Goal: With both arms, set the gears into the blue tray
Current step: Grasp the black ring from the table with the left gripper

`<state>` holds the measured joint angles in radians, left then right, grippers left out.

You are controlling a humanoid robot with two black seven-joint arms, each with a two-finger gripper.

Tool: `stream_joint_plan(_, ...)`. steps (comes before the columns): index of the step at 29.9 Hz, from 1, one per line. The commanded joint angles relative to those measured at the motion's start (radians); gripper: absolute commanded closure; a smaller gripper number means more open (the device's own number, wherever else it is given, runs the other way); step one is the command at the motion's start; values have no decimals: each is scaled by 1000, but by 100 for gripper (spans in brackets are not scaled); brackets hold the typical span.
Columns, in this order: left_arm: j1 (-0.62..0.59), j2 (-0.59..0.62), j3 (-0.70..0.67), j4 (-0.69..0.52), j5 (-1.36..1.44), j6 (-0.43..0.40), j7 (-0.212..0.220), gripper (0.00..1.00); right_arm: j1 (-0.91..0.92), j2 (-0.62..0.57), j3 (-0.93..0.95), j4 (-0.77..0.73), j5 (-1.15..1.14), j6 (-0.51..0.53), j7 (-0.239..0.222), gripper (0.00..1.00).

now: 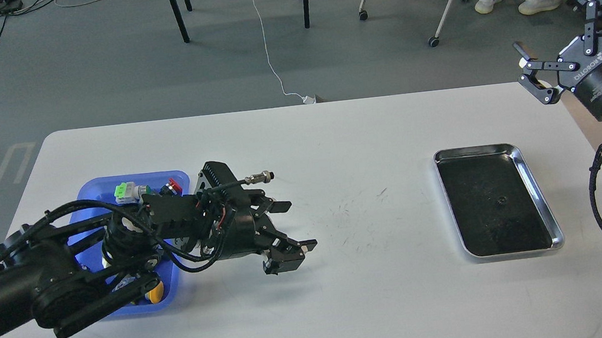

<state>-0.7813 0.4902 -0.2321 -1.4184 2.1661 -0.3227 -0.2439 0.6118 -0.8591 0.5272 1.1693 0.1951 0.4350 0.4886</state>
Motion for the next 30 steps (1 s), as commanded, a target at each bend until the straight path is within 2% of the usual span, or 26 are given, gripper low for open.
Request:
stream_joint_plan(1, 4, -35, 16, 44, 16, 4, 0, 22, -58, 17, 48, 1, 62, 1, 0, 2)
stream_joint_plan(6, 5, -65, 31, 93, 16, 4, 3, 28, -87, 74, 89, -37, 122, 5, 0, 2)
stream_joint_plan(13, 5, -73, 54, 134, 16, 7, 2, 42, -90, 233, 172, -175, 122, 5, 0, 2)
stream_joint_plan(20, 5, -87, 63, 183, 16, 20, 3, 55, -90, 238, 200, -172, 124, 5, 0, 2)
stream_joint_plan(30, 7, -102, 65, 191, 16, 36, 2, 56, -90, 236, 217, -174, 122, 5, 0, 2)
